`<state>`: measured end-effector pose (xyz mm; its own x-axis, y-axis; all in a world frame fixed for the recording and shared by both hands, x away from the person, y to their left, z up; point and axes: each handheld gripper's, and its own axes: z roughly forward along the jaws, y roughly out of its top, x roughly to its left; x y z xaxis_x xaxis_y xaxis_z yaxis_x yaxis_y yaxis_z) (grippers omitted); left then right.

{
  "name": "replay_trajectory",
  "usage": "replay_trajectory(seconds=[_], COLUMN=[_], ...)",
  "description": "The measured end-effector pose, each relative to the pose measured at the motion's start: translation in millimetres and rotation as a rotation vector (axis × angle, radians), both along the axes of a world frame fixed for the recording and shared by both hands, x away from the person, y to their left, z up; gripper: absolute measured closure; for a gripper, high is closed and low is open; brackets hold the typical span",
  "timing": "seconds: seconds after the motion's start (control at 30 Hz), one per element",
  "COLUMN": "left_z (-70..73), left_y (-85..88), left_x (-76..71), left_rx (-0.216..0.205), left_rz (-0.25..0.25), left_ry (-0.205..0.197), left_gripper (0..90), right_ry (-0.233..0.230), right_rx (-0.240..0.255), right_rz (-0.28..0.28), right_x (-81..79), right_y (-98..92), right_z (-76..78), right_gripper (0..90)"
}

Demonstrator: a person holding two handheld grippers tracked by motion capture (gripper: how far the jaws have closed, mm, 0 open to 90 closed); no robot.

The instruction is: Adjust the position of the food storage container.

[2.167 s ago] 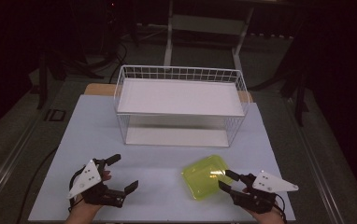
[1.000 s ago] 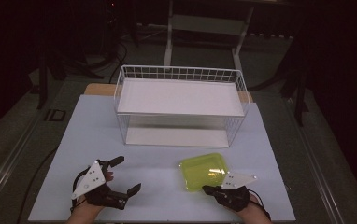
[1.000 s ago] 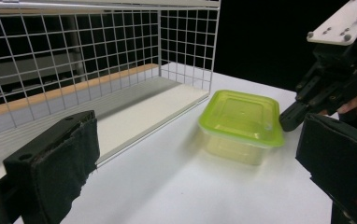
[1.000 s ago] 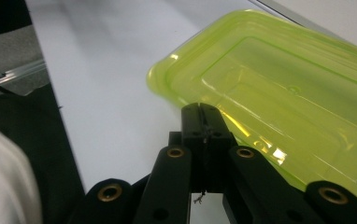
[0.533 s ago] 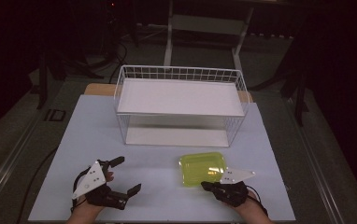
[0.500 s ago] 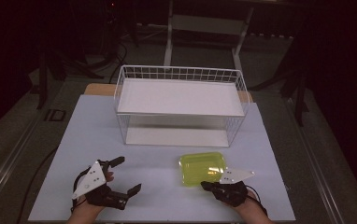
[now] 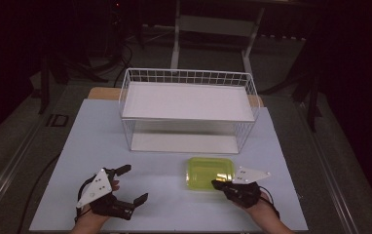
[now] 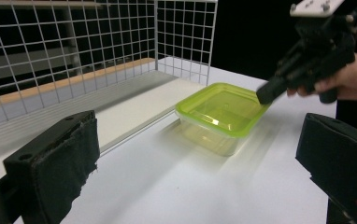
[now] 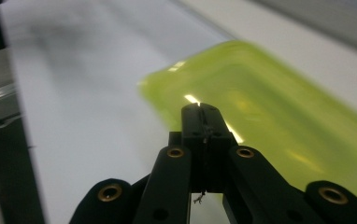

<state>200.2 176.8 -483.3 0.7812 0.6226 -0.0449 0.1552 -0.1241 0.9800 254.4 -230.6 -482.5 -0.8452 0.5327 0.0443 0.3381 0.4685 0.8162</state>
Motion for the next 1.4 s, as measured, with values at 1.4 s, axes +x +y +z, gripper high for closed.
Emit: replay_trajectory(seconds=[1.4], left_z=[-3.9], left_y=[-1.1], left_x=[3.0], left_rx=[-0.002], left_rz=[-0.007], left_ry=[0.044], left_gripper=[0.0], right_ry=[0.06], right_rx=[-0.014], right_rz=[-0.144], right_x=[36.8], right_y=[-19.5], right_z=[-19.2], right_gripper=[90.0])
